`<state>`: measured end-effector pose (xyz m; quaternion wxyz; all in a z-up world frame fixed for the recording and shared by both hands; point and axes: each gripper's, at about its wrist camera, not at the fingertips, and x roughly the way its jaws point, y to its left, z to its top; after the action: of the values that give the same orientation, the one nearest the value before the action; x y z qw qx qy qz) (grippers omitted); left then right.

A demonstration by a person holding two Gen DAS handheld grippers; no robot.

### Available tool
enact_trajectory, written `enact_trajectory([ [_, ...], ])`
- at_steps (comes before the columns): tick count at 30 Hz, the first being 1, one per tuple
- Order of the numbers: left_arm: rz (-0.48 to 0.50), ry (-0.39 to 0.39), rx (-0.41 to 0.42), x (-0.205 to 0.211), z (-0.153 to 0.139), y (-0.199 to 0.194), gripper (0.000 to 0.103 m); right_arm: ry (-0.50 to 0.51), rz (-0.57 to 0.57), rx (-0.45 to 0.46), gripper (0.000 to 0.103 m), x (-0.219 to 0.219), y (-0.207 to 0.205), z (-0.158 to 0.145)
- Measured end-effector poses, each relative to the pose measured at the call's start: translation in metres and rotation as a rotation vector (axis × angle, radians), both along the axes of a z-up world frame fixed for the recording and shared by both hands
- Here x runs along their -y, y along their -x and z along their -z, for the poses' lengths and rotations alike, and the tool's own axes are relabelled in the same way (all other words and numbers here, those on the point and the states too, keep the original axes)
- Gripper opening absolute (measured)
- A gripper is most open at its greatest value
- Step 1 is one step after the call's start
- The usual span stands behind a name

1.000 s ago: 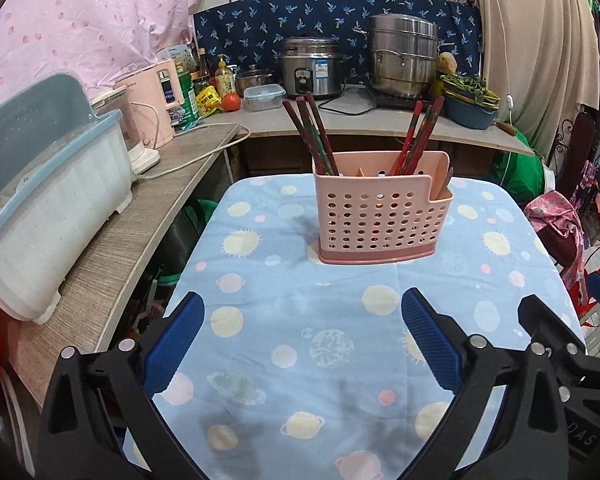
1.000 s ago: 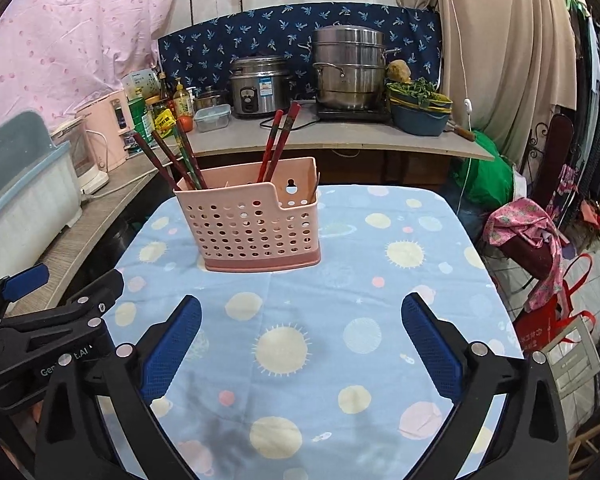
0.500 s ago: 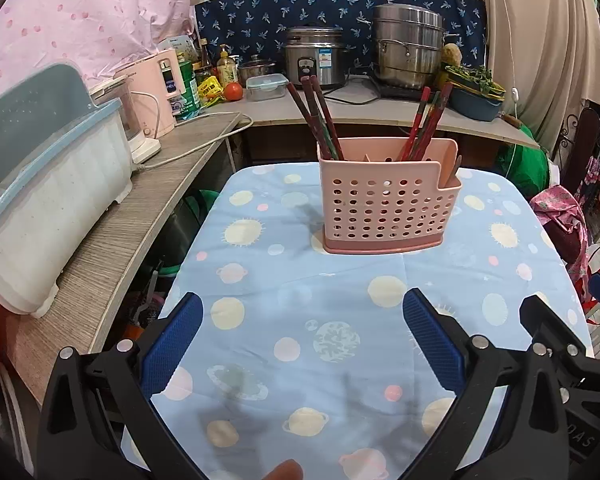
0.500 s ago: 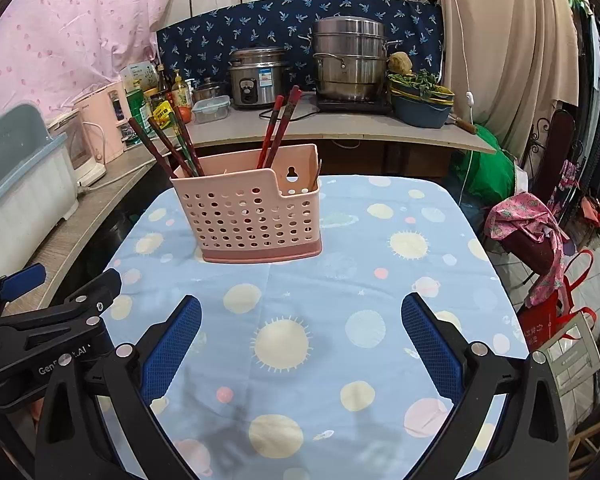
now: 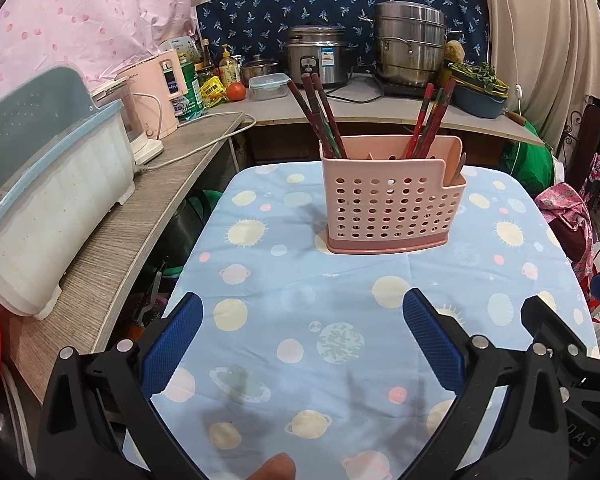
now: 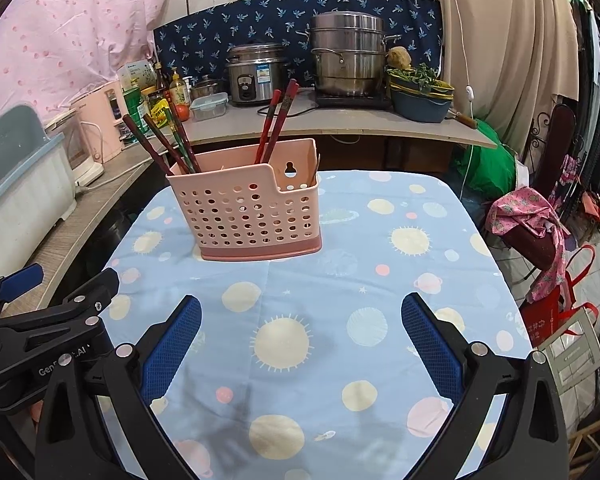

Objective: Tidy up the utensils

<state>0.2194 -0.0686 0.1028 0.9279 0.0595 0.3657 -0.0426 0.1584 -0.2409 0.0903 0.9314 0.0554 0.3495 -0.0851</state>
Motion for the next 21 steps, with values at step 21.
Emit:
enact_trajectory([
  [21, -0.015, -0.012, -0.004, -0.0001, 0.0018, -0.0035, 0.096, 0.002, 0.001, -0.002, 0.097, 0.001, -0.0023, 0.0023],
])
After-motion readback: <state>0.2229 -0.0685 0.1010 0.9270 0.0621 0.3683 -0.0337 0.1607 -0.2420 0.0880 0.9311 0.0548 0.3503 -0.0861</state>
